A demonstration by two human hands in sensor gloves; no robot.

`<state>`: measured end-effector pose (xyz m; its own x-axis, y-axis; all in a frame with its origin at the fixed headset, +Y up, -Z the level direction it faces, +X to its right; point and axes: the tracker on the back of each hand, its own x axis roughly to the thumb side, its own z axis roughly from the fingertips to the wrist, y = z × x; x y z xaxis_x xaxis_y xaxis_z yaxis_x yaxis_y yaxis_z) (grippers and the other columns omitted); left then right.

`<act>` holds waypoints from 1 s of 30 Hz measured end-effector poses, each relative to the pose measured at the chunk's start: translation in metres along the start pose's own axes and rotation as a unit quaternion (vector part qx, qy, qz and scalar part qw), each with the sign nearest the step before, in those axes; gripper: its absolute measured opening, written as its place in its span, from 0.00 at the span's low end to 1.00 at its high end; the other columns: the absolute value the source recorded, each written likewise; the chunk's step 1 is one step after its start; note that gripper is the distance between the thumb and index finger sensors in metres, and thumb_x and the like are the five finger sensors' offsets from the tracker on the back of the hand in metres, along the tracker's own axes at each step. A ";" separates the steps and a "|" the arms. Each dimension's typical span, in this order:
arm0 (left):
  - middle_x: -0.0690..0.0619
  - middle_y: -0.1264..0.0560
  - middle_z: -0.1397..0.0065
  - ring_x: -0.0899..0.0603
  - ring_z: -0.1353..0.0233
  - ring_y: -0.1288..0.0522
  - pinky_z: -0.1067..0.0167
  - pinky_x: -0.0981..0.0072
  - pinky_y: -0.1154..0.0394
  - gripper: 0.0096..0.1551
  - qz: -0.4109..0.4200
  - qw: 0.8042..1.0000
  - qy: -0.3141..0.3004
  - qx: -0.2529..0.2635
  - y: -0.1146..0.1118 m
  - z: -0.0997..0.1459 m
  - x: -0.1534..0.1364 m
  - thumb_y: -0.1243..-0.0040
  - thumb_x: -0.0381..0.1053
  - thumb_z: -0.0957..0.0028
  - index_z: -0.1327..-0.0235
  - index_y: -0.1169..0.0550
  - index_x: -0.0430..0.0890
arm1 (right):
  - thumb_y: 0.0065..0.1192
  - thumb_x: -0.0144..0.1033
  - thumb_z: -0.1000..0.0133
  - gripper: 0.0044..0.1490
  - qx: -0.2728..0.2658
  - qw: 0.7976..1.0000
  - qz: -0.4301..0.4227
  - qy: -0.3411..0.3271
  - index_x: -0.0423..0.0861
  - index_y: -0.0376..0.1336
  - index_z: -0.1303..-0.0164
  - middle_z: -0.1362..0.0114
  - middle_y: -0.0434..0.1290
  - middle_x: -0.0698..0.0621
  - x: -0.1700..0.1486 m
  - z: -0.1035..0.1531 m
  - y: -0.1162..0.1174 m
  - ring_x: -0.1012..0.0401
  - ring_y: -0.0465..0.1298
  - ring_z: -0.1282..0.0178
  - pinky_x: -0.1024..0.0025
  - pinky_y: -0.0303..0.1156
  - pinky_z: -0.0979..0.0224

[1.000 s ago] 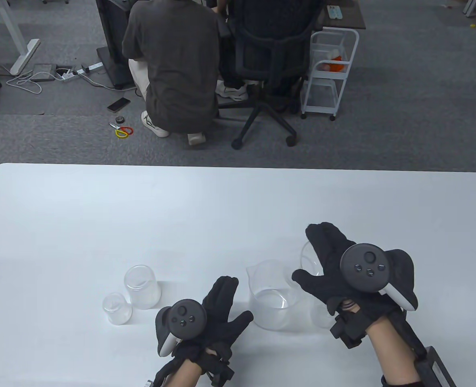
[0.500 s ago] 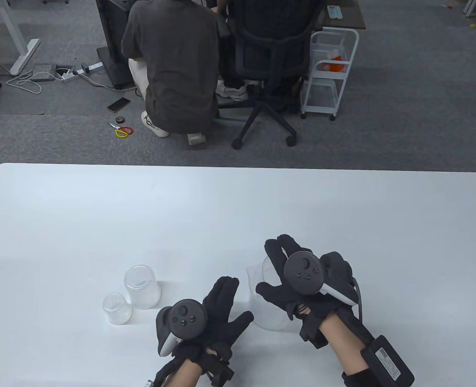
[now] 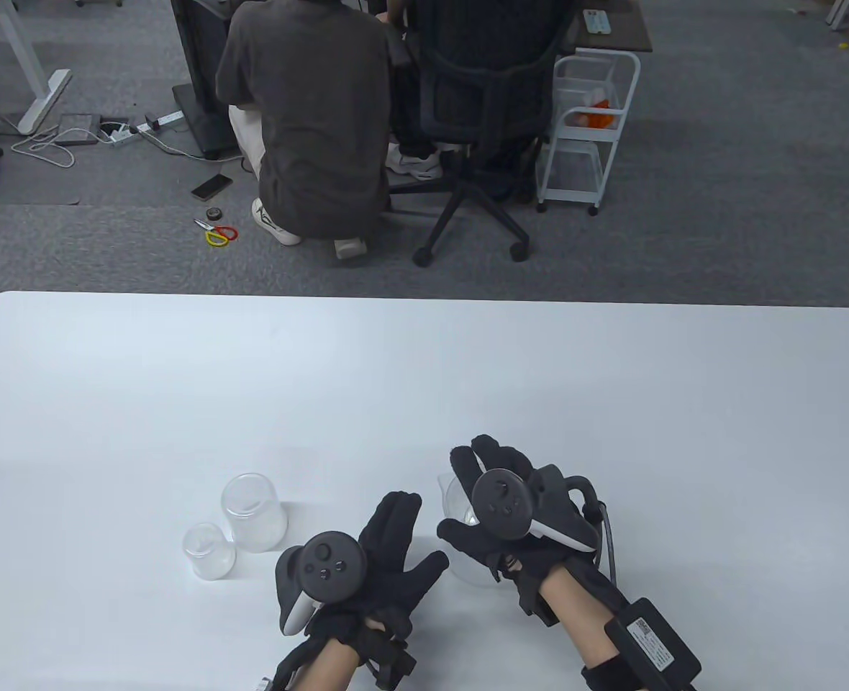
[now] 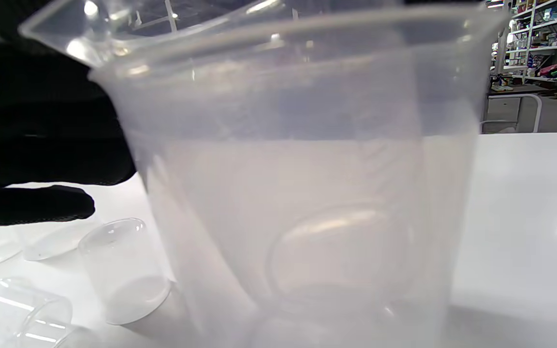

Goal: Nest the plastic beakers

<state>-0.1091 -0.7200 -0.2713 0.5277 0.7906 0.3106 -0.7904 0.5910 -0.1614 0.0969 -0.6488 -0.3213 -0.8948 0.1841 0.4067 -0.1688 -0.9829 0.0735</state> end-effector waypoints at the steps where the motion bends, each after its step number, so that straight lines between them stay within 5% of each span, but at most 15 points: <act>1: 0.39 0.52 0.19 0.26 0.20 0.46 0.32 0.25 0.46 0.53 -0.004 1.000 0.002 0.004 0.002 0.000 0.001 0.49 0.73 0.53 0.24 0.46 0.45 | 0.59 0.70 0.49 0.58 -0.004 1.000 -0.008 0.000 0.45 0.43 0.21 0.13 0.44 0.38 -0.001 0.001 0.000 0.36 0.54 0.18 0.34 0.58 0.27; 8: 0.40 0.51 0.18 0.25 0.20 0.46 0.31 0.28 0.45 0.48 -0.105 0.993 0.043 0.039 0.040 -0.005 0.013 0.46 0.68 0.51 0.24 0.44 0.45 | 0.59 0.69 0.49 0.57 -0.086 0.991 -0.102 -0.012 0.44 0.46 0.22 0.14 0.47 0.38 -0.015 0.029 -0.010 0.36 0.55 0.18 0.35 0.58 0.26; 19: 0.42 0.52 0.18 0.27 0.20 0.46 0.30 0.34 0.42 0.46 -0.307 0.926 0.218 0.024 0.119 -0.015 -0.017 0.44 0.64 0.50 0.24 0.43 0.46 | 0.57 0.69 0.47 0.56 -0.152 0.953 -0.260 -0.015 0.42 0.47 0.23 0.15 0.51 0.37 -0.042 0.077 -0.001 0.36 0.57 0.20 0.36 0.59 0.28; 30: 0.40 0.56 0.18 0.25 0.19 0.49 0.28 0.30 0.47 0.49 -0.380 0.850 0.363 -0.032 0.123 -0.026 -0.067 0.46 0.69 0.52 0.23 0.49 0.51 | 0.56 0.69 0.46 0.55 -0.173 0.926 -0.336 -0.001 0.41 0.47 0.23 0.15 0.50 0.36 -0.064 0.099 0.018 0.35 0.58 0.20 0.37 0.60 0.28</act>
<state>-0.2334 -0.6957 -0.3362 0.9497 0.0536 -0.3087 -0.1293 0.9645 -0.2303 0.1916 -0.6785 -0.2560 -0.5394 0.7533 0.3763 -0.8093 -0.5872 0.0152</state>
